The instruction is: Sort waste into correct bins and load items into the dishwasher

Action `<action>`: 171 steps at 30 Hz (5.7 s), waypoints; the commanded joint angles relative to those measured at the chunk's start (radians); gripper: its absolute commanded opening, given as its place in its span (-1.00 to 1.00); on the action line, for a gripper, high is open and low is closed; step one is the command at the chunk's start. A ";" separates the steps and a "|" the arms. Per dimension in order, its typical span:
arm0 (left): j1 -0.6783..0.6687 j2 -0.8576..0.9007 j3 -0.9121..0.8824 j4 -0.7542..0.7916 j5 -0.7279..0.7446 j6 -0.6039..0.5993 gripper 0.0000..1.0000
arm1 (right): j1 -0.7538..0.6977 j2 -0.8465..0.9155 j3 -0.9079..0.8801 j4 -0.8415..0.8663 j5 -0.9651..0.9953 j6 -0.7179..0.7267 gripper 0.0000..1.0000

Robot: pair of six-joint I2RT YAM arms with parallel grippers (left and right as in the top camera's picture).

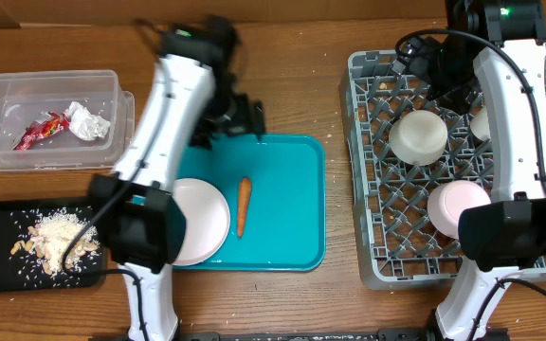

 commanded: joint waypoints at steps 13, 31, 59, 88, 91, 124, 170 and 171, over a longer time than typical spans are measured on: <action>-0.103 -0.013 -0.313 0.216 0.004 0.087 0.99 | -0.004 -0.024 -0.002 0.005 -0.006 -0.003 1.00; -0.106 -0.013 -0.543 0.435 0.014 0.127 0.79 | -0.004 -0.024 -0.002 0.005 -0.006 -0.003 1.00; -0.149 -0.013 -0.567 0.429 -0.080 -0.012 -0.70 | -0.004 -0.024 -0.002 0.005 -0.006 -0.003 1.00; 0.521 -0.013 0.089 -0.040 -0.119 -0.137 -0.92 | -0.004 -0.024 -0.002 0.005 -0.006 -0.003 1.00; 0.642 -0.013 0.089 -0.046 -0.120 -0.193 -0.92 | -0.004 -0.024 -0.002 0.005 -0.006 -0.003 1.00; 1.103 -0.013 -0.367 0.215 -0.127 -0.401 -0.70 | -0.004 -0.024 -0.002 0.005 -0.006 -0.003 1.00; 0.872 -0.321 -0.330 0.332 0.079 -0.087 1.00 | -0.004 -0.024 -0.002 0.005 -0.006 -0.003 1.00; 0.857 -0.320 -0.330 0.334 0.080 -0.087 1.00 | -0.004 -0.024 -0.002 0.005 -0.006 -0.003 1.00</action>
